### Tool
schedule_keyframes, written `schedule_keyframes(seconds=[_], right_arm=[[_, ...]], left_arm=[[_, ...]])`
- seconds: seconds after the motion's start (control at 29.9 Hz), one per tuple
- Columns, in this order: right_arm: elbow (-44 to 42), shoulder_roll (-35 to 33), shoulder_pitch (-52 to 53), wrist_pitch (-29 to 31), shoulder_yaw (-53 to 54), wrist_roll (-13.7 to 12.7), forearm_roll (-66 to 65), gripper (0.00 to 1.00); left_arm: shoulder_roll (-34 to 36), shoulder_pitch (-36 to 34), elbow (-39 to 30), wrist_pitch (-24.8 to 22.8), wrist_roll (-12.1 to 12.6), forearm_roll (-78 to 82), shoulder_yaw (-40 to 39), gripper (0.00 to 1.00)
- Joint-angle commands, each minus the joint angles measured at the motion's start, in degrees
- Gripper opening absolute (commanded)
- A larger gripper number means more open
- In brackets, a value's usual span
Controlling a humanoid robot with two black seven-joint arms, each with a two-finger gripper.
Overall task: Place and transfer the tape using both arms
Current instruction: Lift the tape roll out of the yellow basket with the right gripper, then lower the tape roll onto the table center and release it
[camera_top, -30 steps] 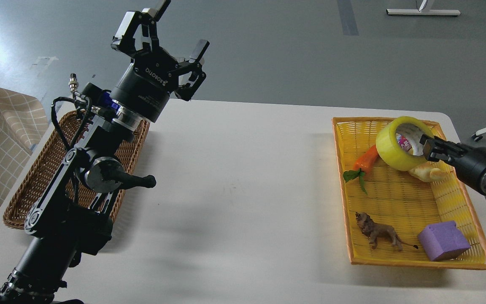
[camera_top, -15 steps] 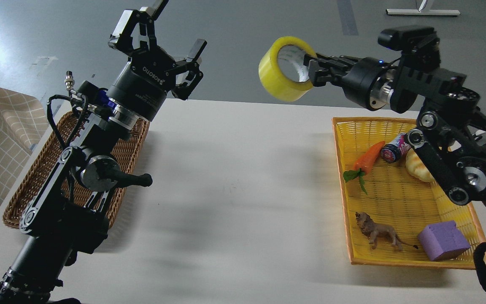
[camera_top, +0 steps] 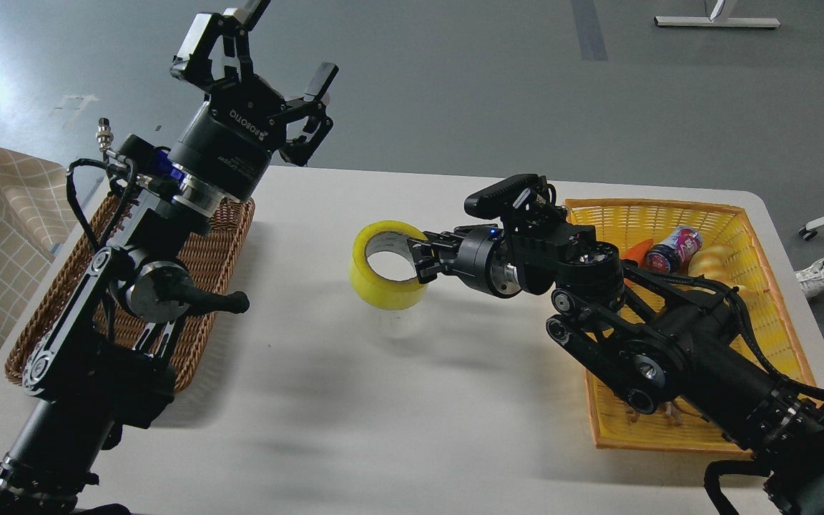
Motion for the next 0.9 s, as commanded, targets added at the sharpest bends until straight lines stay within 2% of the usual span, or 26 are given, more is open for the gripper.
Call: schedule_keyframes(seconds=[0.0, 0.6, 0.7, 0.83, 0.87], right_arm=[[-0.46, 0.03, -0.13, 0.00, -0.11, -0.06, 0.00, 0.07], [-0.73, 0.03, -3.65, 0.00, -1.42, -0.06, 0.00, 0.08], [-0.81, 0.03, -3.65, 0.00, -1.16, 0.03, 0.00, 0.17], [-0.90, 0.03, -3.82, 0.00, -1.25, 0.03, 0.00, 0.48], [-0.90, 0.03, -3.91, 0.00, -1.25, 0.03, 0.00, 0.50]], left_arm=[[-0.11, 0.00, 0.01, 0.00, 0.00, 0.01, -0.52, 0.98], [-0.03, 0.09, 0.01, -0.27, 0.00, 0.01, -1.14, 0.98], [0.06, 0.18, 0.01, -0.27, 0.00, 0.01, -1.23, 0.98], [0.06, 0.18, -0.08, -0.35, 0.00, 0.01, -1.58, 0.98], [0.06, 0.26, -0.08, -0.35, 0.00, 0.01, -1.58, 0.98]])
